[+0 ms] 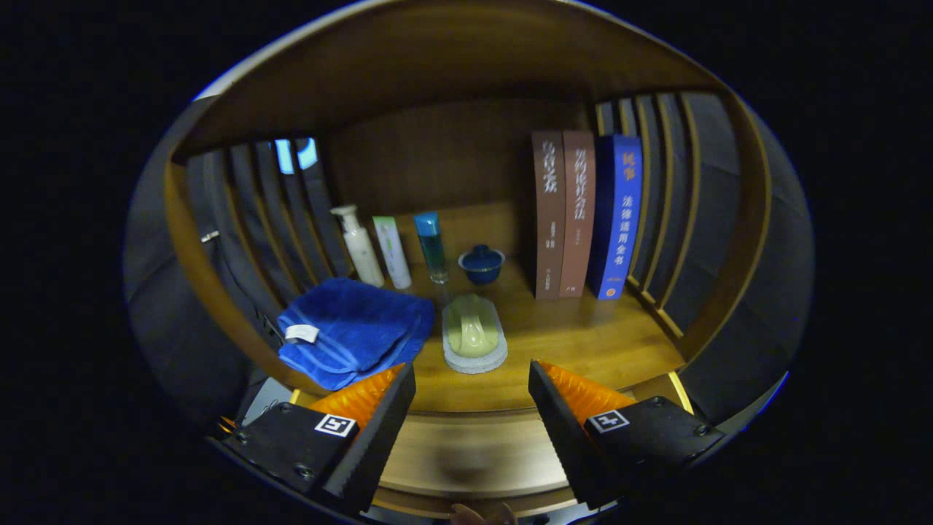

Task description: Pull open the drawer, take out the items inside it, and place them on the countertop above the cabinet.

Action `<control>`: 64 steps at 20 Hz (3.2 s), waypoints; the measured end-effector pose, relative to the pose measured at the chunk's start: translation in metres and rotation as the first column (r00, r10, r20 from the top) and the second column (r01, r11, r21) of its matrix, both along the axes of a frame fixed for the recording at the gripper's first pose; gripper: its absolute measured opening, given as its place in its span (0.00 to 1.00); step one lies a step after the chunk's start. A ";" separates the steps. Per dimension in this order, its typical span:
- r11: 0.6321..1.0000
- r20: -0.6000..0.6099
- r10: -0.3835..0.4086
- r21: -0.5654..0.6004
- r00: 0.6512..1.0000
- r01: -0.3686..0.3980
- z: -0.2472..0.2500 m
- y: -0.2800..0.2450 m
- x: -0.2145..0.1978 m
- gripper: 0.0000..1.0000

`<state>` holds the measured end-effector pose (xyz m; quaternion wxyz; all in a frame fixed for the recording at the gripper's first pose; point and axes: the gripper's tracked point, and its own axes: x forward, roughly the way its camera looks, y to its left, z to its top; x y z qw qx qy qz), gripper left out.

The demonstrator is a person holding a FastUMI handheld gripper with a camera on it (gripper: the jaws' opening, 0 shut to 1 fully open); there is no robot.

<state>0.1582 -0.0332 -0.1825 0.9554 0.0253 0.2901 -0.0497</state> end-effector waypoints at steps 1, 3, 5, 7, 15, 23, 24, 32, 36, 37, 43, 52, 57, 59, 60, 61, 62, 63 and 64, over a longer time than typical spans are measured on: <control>1.000 0.060 0.009 0.002 0.998 -0.009 0.012 0.004 -0.014 0.99; 1.000 0.151 0.017 0.000 0.988 -0.018 0.027 0.008 -0.046 0.99; 1.000 0.209 0.021 -0.015 0.978 -0.018 0.027 0.009 -0.078 0.99; 0.998 0.241 0.036 -0.050 0.970 -0.024 0.018 0.012 -0.109 0.99; 0.994 0.297 0.097 -0.084 0.950 -0.076 -0.064 0.032 -0.189 0.99; 0.999 0.240 0.030 -0.045 0.970 -0.019 -0.138 0.010 -0.186 0.99; 0.999 0.237 0.024 -0.041 0.971 -0.014 -0.142 0.009 -0.182 0.99; 0.998 0.254 -0.002 -0.061 0.967 0.018 -0.145 0.004 -0.176 0.97; 0.998 0.254 -0.008 -0.054 0.967 0.022 -0.147 0.002 -0.153 0.97; 0.998 0.257 -0.009 -0.052 0.966 0.023 -0.147 0.001 -0.146 0.97; 0.999 0.255 -0.020 -0.033 0.967 0.030 -0.154 -0.004 -0.090 0.97; 0.999 0.264 -0.023 -0.034 0.964 0.033 -0.165 -0.009 -0.040 0.97; 0.999 0.262 -0.023 -0.033 0.965 0.033 -0.168 -0.011 -0.028 0.98; 0.999 0.260 -0.028 -0.029 0.965 0.037 -0.169 -0.012 -0.026 0.97; 0.999 0.261 -0.029 -0.028 0.965 0.038 -0.169 -0.012 -0.024 0.97; 0.999 0.261 -0.031 -0.027 0.965 0.039 -0.169 -0.012 -0.024 0.97; 0.999 0.263 -0.034 -0.024 0.964 0.042 -0.169 -0.012 -0.024 0.96; 0.999 0.264 -0.038 -0.023 0.964 0.045 -0.169 -0.012 -0.024 0.96; 0.999 0.265 -0.040 -0.021 0.963 0.048 -0.169 -0.011 -0.025 0.97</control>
